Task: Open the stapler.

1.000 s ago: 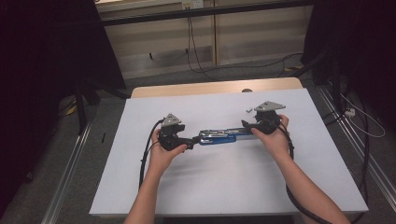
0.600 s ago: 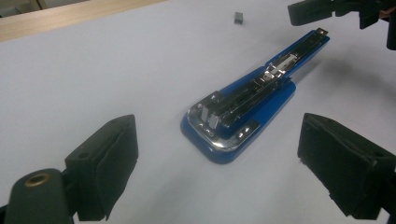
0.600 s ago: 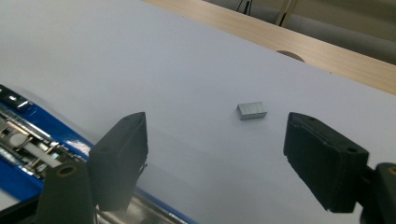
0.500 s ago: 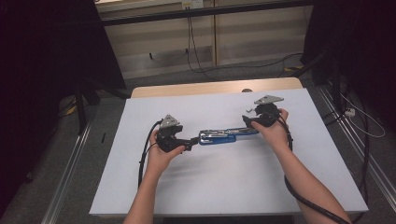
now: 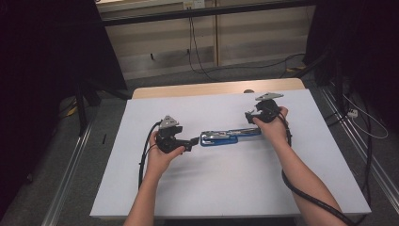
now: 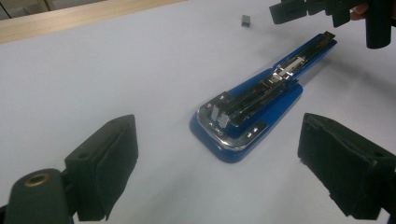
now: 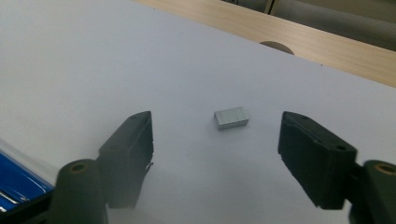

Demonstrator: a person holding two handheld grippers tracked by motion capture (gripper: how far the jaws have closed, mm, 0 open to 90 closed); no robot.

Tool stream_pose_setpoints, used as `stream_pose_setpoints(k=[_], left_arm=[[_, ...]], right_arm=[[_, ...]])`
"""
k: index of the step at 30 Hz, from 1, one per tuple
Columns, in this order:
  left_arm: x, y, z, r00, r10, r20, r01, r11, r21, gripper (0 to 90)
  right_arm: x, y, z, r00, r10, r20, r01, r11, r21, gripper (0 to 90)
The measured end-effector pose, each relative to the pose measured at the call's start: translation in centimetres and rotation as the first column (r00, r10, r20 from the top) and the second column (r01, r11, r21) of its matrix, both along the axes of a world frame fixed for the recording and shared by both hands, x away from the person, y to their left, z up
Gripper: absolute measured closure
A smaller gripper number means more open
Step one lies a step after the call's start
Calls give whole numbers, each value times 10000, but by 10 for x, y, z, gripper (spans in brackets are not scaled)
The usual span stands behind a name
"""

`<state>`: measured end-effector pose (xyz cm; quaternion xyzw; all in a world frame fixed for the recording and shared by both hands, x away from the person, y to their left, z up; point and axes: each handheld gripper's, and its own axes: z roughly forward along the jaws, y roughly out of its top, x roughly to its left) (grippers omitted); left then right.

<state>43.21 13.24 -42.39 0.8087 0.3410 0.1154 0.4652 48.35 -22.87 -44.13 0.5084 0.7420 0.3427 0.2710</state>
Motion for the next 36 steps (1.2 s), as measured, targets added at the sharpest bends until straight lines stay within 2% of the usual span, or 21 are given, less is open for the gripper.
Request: stream_pose_setpoints(k=[3, 5, 6, 10, 16, 22, 30, 36], left_arm=[[0, 0, -1, 10000, -1, -6, 1, 10000, 0, 124], [1, 0, -1, 10000, -4, 26, 3, 10000, 27, 125], [1, 0, -1, 10000, 20, 19, -20, 10000, 31, 125], [2, 1, -1, 10000, 86, 7, -86, 10000, 47, 125], [3, 2, -2, 9999, 136, -12, -136, 9998, 112, 126], [4, 2, -3, 9999, 132, -24, -131, 9998, 148, 126], [5, 3, -6, 9998, 108, -179, -105, 9998, 149, 126], [6, 4, -6, 9996, 175, -234, -172, 9998, 114, 126]], right_arm=[[4, -1, -3, 9999, -32, -109, 32, 10000, -53, 371], [6, -2, -5, 9996, -147, -258, 144, 9998, -117, 379], [9, -2, -6, 9994, -102, -316, 100, 9999, -78, 458], [12, -1, -9, 9992, -26, -405, 19, 9999, -160, 488], [21, -1, -13, 9984, -199, -532, 186, 9995, -249, 519], [28, 1, -15, 9981, -404, -476, 384, 9984, -409, 527], [37, 3, -17, 9956, -790, -505, 767, 9960, -467, 475], [44, 5, -17, 9956, -760, -542, 725, 9953, -645, 452]])
